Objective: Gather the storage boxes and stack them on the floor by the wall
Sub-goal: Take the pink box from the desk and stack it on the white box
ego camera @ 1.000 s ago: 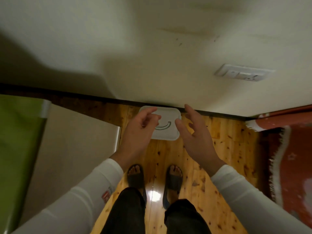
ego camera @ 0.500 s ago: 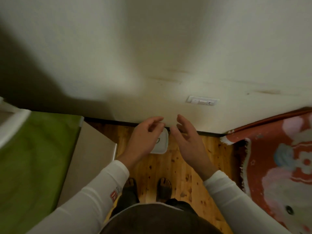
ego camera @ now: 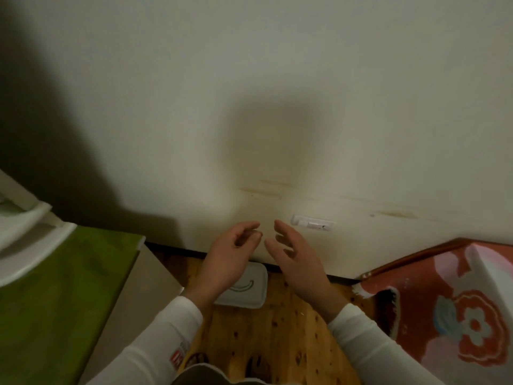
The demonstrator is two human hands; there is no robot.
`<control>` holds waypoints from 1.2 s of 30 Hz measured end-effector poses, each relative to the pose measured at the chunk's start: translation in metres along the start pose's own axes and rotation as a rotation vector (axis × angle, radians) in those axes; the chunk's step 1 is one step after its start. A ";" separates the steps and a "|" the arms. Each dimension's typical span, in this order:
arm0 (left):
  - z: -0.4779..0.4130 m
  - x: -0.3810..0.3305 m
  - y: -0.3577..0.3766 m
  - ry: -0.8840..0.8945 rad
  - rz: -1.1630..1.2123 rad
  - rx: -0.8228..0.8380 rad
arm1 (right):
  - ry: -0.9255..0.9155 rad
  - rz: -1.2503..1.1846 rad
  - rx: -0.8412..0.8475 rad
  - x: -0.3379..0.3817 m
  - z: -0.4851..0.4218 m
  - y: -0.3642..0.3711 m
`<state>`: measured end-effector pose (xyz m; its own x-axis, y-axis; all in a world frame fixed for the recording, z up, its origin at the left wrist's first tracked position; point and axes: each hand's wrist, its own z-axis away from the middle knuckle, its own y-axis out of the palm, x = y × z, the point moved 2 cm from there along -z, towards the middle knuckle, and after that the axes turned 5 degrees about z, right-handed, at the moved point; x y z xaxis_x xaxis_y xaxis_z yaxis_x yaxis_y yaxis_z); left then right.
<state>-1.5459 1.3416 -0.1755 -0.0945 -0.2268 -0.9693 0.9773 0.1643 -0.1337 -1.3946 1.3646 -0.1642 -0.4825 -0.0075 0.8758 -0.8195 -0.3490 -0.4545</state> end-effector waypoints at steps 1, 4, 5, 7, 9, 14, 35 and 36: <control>0.002 -0.001 -0.003 0.004 0.001 -0.022 | -0.013 0.007 0.014 0.004 -0.002 0.001; 0.012 0.000 -0.015 -0.002 0.008 -0.092 | -0.057 0.020 0.075 0.014 -0.007 0.009; 0.018 0.002 -0.022 -0.006 0.005 -0.117 | -0.074 0.026 0.093 0.020 -0.009 0.015; 0.026 0.003 -0.033 -0.011 0.001 -0.160 | -0.091 0.023 0.110 0.027 -0.010 0.024; 0.033 0.004 -0.046 -0.013 0.007 -0.211 | -0.106 0.006 0.136 0.035 -0.010 0.036; 0.058 0.008 -0.088 -0.032 0.042 -0.292 | -0.163 0.025 0.209 0.057 -0.009 0.075; 0.187 0.056 -0.345 -0.066 0.018 -0.399 | -0.175 0.030 0.296 0.172 0.071 0.315; 0.190 0.056 -0.349 -0.074 0.024 -0.401 | -0.165 0.034 0.293 0.173 0.073 0.320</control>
<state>-1.8559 1.0887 -0.1442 -0.0443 -0.2847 -0.9576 0.8261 0.5286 -0.1954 -1.7177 1.1834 -0.1457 -0.4319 -0.1675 0.8862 -0.6685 -0.6002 -0.4392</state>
